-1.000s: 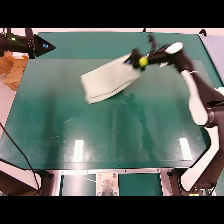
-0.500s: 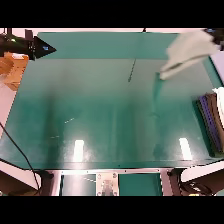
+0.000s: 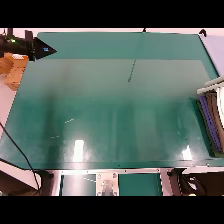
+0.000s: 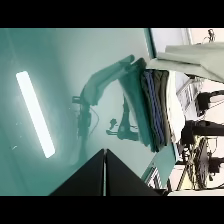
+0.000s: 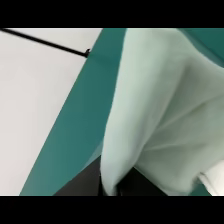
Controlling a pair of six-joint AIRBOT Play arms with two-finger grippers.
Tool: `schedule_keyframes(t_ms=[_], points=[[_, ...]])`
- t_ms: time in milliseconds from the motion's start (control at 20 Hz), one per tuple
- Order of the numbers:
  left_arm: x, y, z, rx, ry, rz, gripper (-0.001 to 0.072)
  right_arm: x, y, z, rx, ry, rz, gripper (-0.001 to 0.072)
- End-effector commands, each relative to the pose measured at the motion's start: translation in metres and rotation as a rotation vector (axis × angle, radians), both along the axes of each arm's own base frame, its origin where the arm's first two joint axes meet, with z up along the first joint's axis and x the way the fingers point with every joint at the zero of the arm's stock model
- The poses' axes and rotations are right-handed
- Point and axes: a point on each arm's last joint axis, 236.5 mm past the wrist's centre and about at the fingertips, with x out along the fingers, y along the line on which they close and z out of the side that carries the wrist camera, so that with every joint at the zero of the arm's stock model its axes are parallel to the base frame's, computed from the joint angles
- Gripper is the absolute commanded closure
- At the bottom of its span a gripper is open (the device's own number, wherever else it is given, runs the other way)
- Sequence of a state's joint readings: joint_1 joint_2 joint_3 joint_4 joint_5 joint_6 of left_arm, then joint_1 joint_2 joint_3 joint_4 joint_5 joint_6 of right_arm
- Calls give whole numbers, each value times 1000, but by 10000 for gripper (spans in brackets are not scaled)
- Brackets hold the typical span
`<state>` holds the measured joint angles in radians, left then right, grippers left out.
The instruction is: Fold the shirts.
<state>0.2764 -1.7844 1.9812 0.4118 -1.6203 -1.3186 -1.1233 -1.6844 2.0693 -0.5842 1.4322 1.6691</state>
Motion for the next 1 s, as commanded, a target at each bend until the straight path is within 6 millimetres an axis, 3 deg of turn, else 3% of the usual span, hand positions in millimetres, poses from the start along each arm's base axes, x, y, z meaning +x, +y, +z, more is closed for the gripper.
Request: schedule_keyframes(t_ms=[0, 100, 300, 400, 550, 700, 750, 800, 900, 950], points=[[-3, -1, -1, -4, 22, -6, 677, -58, -11, -17, 84, 115, -49, 698], [-3, -1, -1, -4, 24, -5, 678, -92, -7, -35, 110, 263, -81, 698], [-3, -1, -1, -4, 23, -5, 678, -180, -7, -78, 115, 660, -223, 698], [-5, -1, -1, -3, 27, -13, 677, -210, -7, -88, 103, 777, -299, 699], [-11, -2, -2, -1, 35, -34, 678, -232, 1, -109, 150, 864, -320, 698], [-11, -2, -2, 0, 36, -36, 678, -252, 9, -149, 221, 978, -314, 689], [-11, -2, -2, 0, 36, -36, 677, -254, 11, -161, 243, 996, -310, 540], [-11, -2, -2, 0, 36, -36, 678, -255, 12, -171, 262, 1003, -309, 219], [-11, -2, -2, 0, 36, -36, 678, -256, 9, -176, 272, 1004, -311, 118], [-11, -2, -2, 0, 35, -35, 678, -255, 7, -173, 268, 999, -325, 118]])
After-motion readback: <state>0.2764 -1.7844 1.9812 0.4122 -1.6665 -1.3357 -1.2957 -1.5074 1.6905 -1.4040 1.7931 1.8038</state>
